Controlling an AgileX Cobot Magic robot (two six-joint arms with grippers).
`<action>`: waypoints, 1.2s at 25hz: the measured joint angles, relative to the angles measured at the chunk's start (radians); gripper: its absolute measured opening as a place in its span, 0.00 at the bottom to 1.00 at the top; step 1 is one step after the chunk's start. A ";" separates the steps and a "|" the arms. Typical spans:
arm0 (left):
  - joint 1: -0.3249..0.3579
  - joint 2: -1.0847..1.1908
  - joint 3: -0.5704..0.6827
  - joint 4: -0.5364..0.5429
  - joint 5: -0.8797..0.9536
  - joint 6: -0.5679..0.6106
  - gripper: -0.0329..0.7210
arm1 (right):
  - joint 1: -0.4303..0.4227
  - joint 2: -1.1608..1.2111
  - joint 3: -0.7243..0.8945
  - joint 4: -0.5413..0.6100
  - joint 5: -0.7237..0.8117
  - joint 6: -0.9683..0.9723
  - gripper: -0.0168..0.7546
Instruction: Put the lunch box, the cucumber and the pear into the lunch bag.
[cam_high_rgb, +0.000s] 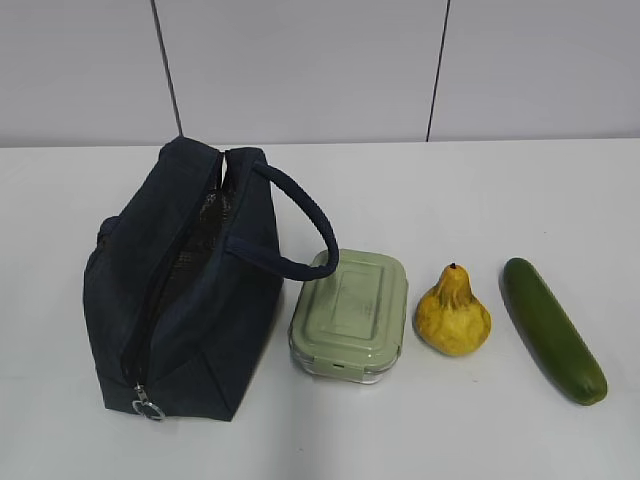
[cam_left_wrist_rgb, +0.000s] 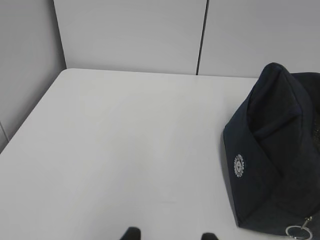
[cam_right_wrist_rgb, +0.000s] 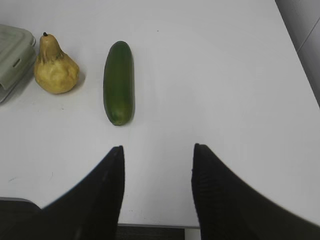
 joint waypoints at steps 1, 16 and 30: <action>0.000 0.000 0.000 0.000 0.000 0.000 0.36 | 0.000 0.000 0.000 0.000 0.000 0.000 0.48; 0.000 0.000 0.000 0.000 0.000 0.000 0.36 | 0.000 0.000 0.000 0.000 0.000 0.000 0.48; -0.128 0.013 -0.002 -0.046 -0.001 0.000 0.36 | 0.000 0.002 -0.002 0.027 -0.004 0.000 0.48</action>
